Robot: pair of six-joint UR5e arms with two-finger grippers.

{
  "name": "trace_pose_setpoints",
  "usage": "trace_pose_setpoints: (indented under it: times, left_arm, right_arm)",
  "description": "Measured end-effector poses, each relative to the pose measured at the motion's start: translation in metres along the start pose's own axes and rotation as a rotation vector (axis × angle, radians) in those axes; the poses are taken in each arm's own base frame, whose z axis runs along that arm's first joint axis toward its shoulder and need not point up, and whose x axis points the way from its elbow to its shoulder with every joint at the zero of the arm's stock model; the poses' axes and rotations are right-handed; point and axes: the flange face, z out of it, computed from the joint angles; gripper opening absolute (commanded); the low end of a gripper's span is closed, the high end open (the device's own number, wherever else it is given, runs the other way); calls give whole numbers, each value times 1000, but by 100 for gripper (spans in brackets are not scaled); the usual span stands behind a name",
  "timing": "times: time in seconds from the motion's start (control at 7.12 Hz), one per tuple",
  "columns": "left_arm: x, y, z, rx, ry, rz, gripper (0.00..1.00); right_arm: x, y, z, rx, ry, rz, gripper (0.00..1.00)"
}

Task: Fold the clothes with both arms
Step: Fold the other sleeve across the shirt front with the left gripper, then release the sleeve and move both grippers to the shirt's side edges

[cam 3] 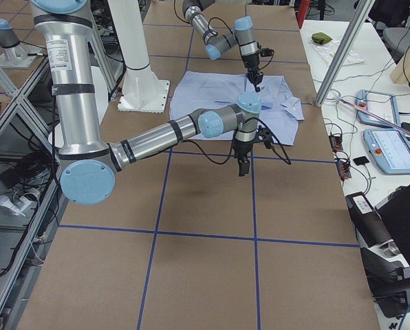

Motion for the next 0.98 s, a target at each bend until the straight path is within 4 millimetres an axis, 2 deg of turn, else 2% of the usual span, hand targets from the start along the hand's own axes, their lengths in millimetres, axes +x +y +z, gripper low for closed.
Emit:
trace_pose_setpoints:
  times: [0.28,0.42,0.7,0.84,0.98]
  left_arm:
    - [-6,48,10,-36,57,85,100]
    - [-11,56,8,-44,81,102,100]
    - [-29,42,-6,-45,103,150,100]
    - [-48,26,-19,-58,95,183,100]
    - [-74,6,-41,-73,69,205,100]
  right_arm:
    - [-3,-3,-3,5,-4,-2,100]
    - [-7,-5,-4,7,-10,-5,100]
    - [-17,-6,-8,2,-55,6,100]
    - [-29,-4,-9,13,-79,32,100]
    - [-52,0,-5,45,-116,60,100]
